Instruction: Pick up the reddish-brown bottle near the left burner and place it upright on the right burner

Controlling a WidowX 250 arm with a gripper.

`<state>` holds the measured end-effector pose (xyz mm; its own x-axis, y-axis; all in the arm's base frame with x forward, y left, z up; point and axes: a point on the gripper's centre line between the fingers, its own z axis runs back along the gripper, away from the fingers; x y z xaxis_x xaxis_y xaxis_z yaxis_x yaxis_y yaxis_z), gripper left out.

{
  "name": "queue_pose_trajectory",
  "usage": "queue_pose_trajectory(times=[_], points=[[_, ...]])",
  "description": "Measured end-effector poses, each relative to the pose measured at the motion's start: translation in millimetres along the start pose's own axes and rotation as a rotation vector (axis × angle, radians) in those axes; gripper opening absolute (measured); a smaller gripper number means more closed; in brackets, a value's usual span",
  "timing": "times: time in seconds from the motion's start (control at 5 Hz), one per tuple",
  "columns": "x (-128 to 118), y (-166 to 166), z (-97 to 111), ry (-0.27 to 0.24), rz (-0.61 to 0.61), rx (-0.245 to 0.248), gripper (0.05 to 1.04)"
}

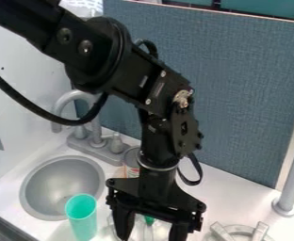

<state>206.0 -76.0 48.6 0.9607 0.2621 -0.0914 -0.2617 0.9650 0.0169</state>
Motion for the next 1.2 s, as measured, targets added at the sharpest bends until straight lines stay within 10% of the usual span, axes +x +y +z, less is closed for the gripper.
queue_pose_trajectory(times=[0.6, 1.2], points=[[24, 3, -37, -0.104, -0.051, 0.075, 1.001], [32, -1, -85, -0.020, -0.133, 0.085, 0.961]])
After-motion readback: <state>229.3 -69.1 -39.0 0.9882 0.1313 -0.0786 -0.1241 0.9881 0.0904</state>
